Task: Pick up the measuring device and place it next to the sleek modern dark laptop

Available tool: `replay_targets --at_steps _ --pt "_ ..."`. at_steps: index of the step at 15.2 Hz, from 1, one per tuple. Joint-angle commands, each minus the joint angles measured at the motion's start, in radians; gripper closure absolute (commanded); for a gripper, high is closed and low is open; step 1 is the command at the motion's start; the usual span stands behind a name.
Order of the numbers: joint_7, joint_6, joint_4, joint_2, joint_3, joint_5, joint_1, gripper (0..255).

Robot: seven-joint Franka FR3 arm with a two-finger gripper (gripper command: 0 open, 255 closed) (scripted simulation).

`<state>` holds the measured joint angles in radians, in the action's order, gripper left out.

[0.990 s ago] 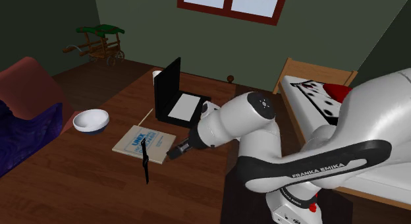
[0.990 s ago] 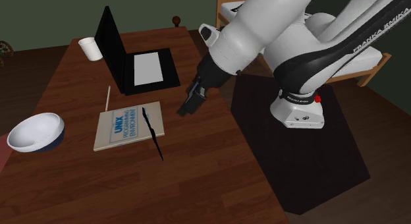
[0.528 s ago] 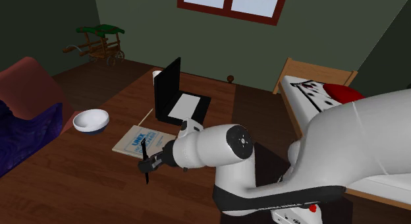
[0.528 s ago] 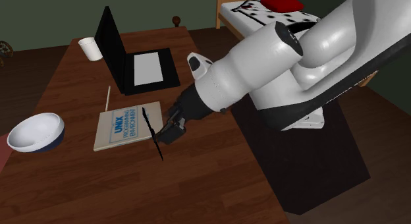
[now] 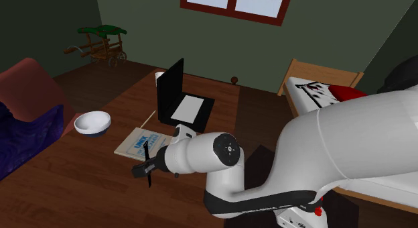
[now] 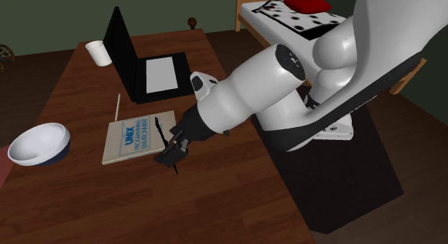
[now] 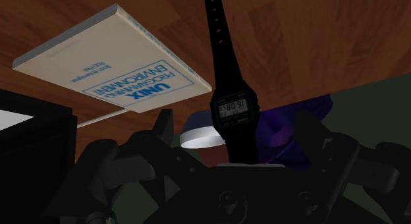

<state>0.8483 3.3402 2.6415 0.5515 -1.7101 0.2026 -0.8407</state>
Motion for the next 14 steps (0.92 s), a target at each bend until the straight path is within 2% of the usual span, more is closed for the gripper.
replay_targets --at_steps 1,7,8,14 --pt "0.002 0.004 -0.006 0.0 -0.016 -0.003 -0.019 0" --pt "0.002 0.004 -0.006 0.0 -0.016 -0.003 -0.019 0" --pt "0.002 0.004 -0.006 0.0 -0.016 -0.003 -0.019 255" --pt "0.002 0.004 -0.006 0.0 -0.015 -0.003 -0.018 255"
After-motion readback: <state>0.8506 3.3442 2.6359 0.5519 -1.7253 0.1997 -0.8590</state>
